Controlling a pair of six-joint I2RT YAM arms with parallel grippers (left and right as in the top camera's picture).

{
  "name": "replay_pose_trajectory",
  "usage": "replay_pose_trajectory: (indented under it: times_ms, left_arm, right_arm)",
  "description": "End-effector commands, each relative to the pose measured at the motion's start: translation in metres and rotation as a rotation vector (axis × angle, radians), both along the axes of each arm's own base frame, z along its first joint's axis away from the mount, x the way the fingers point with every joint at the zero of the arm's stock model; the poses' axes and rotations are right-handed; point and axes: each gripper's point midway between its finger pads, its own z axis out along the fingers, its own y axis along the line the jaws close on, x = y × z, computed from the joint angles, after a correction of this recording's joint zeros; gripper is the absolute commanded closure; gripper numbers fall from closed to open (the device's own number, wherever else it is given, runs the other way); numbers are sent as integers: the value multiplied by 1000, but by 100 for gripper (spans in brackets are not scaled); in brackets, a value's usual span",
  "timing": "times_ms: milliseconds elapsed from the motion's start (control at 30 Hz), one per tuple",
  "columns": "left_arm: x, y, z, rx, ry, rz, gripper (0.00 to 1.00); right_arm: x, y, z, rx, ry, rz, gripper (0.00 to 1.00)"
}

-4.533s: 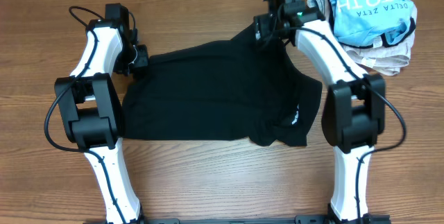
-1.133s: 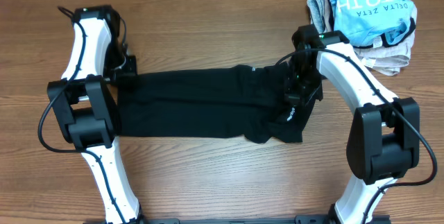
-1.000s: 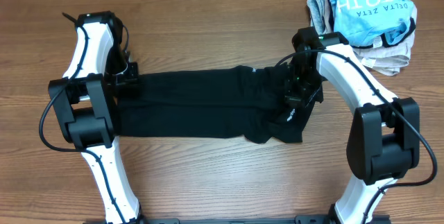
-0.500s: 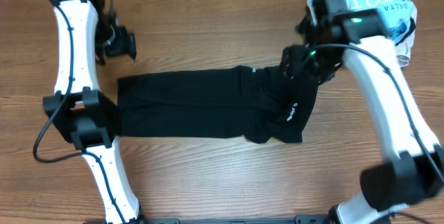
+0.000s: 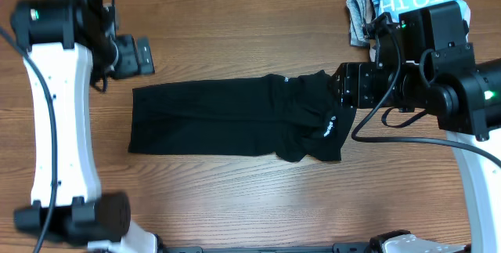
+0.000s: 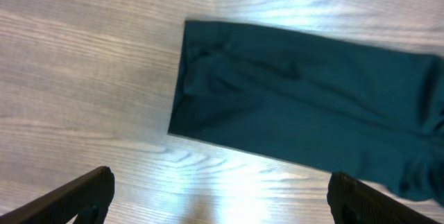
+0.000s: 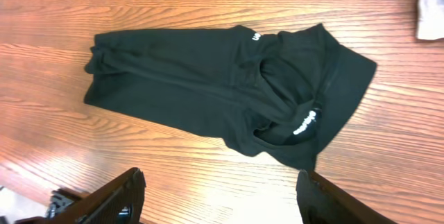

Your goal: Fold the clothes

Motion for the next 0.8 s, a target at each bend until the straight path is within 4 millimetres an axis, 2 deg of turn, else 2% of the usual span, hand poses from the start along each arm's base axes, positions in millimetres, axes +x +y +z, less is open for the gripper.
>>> replay_pose_trajectory:
  times_ms: [0,33,67,167,300,500,767]
  left_arm:
    - [-16,17,-40,59,83,74,0]
    - [-19,21,-56,60,102,84,0]
    - [-22,25,-71,57,121,98,0]
    - [-28,36,-118,13,167,122,0]
    - [-26,41,-161,-85,134,79,0]
    - [-21,45,-197,-82,75,-47,0]
    - [-15,43,-227,-67,20,-95,3]
  right_arm:
    - [2,-2,-3,-20,-1,-14,23]
    - [3,-2,-6,-16,10,-26,14]
    - [4,-2,-9,-11,20,-39,0]
    - [5,-1,-16,-14,41,-43,0]
    - [9,0,-25,-21,64,-43,0]
    - [20,3,-36,-28,87,-43,0]
    - [30,5,-44,-33,100,-42,0]
